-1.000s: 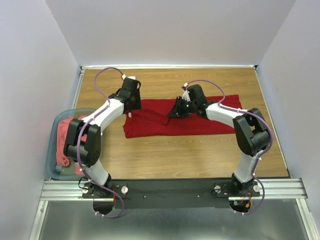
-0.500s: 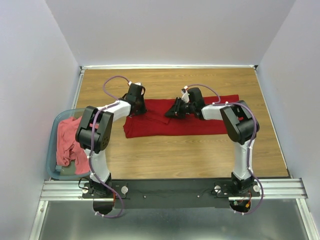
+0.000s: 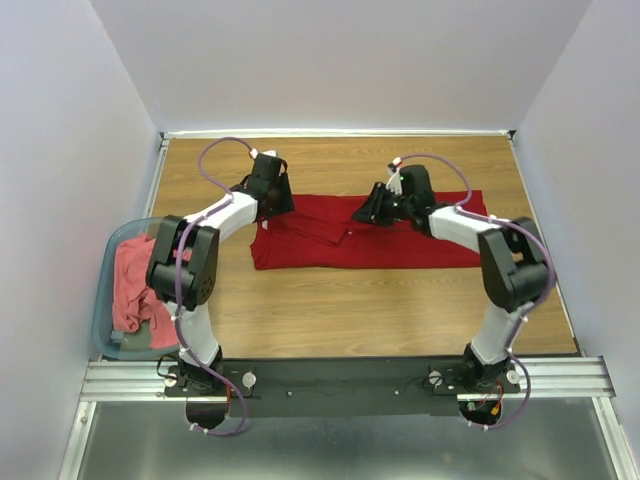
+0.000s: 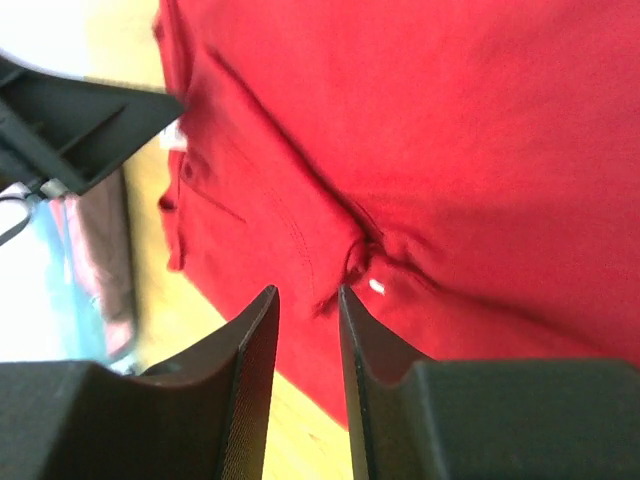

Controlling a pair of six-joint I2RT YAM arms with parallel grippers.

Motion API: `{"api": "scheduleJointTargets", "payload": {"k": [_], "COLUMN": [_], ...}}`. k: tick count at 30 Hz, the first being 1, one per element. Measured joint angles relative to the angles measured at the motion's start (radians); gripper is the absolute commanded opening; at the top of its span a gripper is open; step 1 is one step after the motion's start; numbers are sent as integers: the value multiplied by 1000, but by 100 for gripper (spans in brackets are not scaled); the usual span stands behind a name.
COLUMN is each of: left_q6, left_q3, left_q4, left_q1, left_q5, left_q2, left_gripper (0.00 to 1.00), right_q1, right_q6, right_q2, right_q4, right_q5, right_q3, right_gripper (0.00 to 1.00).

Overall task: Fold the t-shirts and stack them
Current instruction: Fold the tshirt

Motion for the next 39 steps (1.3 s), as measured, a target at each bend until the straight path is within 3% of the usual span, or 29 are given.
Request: {"api": "scheduleJointTargets", "payload": {"k": [5,9,17,23,29,33,36,39], "left_q6": [1,-5,-43,-50,-22,10,37,67], "left_q3": [-37,-147,-376,-338,-170,-26,92,208], "left_q4": [-34,-34,-35,-16,-19,-49,-86,-122], "left_q1": [-33,-99,-130,-122,-85,-53,-40,-32], "left_q5": [-64,-76,-73,-73,-74,-74,-74,-74], "left_q2": [-180,-315,-335,-230,-85,20,100,176], "left_gripper": [62,62,62,61,61,61,61,62], "right_q1": [-4,-4,-6,-6,-6,4,60,209], "right_q6": [-118,-190,-245,-251,-260,-248,-211,-121], "right_q2": [-181,-231,-234,-219,-246,-310,-373,-428], "right_q4": [-166,-284,-454,-465,-450,-452,-456,-465], "right_q5": [216,414,656,675,631,524,441,359], "right_q3": [-1,-31,-112,-146,-179,-243,-305,-359], "right_gripper": [43,52,57,57,57,57,57,57]}}
